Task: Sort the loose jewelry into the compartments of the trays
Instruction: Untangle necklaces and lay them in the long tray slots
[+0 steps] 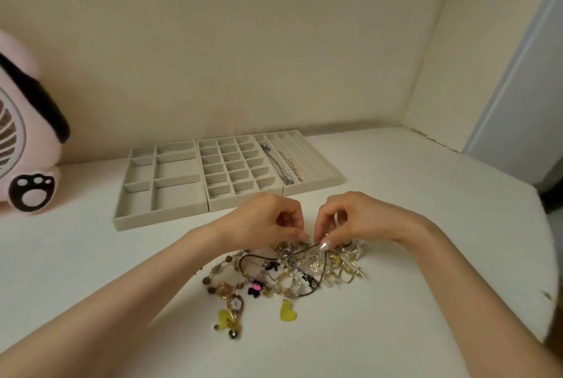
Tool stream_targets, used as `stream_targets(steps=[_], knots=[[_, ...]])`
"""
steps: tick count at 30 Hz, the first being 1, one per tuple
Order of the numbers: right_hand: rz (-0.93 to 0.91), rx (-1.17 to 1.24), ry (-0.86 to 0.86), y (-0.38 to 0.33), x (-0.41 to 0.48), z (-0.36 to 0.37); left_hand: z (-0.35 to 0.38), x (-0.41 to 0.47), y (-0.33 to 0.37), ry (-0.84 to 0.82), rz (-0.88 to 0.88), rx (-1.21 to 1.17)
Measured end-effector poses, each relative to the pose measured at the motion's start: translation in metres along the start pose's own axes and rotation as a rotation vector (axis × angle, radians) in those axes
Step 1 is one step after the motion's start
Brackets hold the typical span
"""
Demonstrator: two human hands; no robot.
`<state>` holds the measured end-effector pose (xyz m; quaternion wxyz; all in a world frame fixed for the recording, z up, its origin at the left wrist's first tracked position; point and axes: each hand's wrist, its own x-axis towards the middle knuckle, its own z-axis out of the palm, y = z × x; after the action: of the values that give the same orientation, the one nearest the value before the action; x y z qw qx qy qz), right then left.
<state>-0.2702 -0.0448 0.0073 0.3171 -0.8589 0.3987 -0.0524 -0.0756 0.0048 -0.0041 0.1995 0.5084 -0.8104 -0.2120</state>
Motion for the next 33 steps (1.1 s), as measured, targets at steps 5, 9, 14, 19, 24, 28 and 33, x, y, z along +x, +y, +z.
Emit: stream_targets(steps=[5, 9, 14, 19, 24, 28, 33], knots=[[-0.016, -0.059, 0.055, 0.000, -0.002, 0.007, -0.004, -0.002, -0.004, -0.052, 0.005, -0.023], [-0.047, 0.036, 0.124, 0.003, -0.004, 0.011, -0.010, -0.003, -0.010, -0.192, 0.030, 0.065], [-0.102, 0.288, 0.209, 0.004, -0.010, 0.004, -0.008, -0.002, -0.015, -0.184, 0.029, 0.146], [-0.100, 0.382, 0.219, 0.005, -0.008, 0.005, -0.018, -0.002, -0.018, -0.191, 0.017, -0.040], [-0.065, 0.359, 0.223, 0.005, -0.007, 0.006, -0.032, -0.003, -0.020, -0.121, 0.004, -0.385], [-0.027, 0.321, 0.233, 0.006, -0.006, 0.007, -0.038, -0.003, -0.027, -0.018, -0.067, -0.390], [0.014, 0.209, 0.239, 0.010, -0.002, 0.010, -0.039, -0.003, -0.030, 0.062, -0.118, -0.451]])
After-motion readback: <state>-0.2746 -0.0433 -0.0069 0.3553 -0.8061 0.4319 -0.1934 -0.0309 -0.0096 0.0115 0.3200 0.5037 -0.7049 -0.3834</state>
